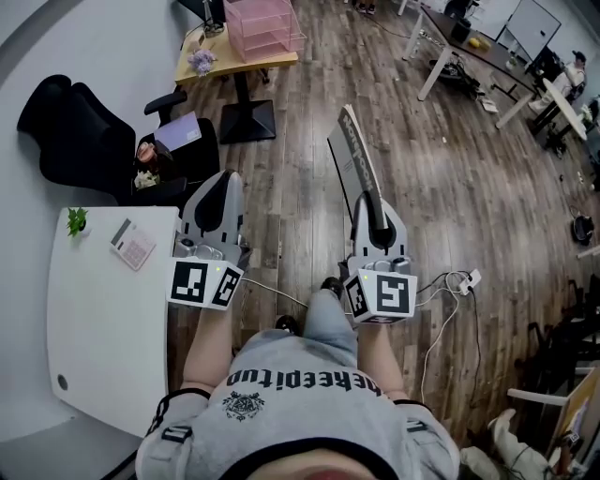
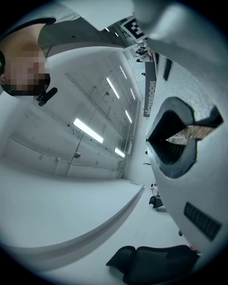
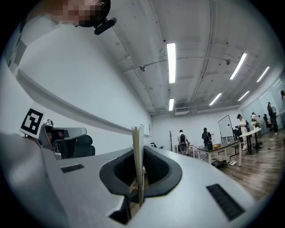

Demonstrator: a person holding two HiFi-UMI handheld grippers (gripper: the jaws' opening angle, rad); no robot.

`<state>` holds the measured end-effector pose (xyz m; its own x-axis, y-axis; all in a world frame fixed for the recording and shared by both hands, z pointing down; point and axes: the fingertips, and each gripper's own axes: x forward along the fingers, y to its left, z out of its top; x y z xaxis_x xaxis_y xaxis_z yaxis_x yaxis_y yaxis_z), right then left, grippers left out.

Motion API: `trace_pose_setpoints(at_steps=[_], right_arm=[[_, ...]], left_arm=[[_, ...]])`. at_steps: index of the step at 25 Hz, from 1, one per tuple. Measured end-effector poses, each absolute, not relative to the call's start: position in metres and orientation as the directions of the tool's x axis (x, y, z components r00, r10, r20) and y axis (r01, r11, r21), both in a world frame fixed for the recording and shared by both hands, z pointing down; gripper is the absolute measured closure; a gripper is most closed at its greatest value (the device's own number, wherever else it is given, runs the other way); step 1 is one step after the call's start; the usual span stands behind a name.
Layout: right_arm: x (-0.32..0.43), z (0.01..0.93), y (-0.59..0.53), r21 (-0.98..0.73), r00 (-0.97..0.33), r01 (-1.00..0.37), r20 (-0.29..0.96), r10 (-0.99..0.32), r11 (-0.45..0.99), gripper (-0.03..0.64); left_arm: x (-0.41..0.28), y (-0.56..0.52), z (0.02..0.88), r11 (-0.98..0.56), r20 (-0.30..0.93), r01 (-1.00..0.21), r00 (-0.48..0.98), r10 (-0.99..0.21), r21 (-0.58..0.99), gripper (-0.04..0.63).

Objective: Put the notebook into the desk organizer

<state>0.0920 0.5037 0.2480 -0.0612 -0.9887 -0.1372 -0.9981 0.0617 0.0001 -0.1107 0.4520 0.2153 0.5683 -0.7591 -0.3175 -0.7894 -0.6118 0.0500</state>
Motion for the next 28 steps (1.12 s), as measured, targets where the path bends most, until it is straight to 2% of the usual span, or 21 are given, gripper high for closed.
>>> trace_pose_setpoints(at_steps=[17,28], right_arm=[[0.119,0.237,0.357,0.023,-0.133,-0.991,-0.160,-0.978,0.131,0.606],[0.163,0.227,0.260,0.028,-0.190,-0.982,-0.177,-0.966,0.188,0.606]], left_arm=[[-0.091,0.318,0.206,-0.567,-0.347,-0.820,0.511,-0.786,0.077,0.592],[-0.048,0.232,0.193,-0.520,-0.364,-0.852,0.469,-0.804,0.051,0.592]])
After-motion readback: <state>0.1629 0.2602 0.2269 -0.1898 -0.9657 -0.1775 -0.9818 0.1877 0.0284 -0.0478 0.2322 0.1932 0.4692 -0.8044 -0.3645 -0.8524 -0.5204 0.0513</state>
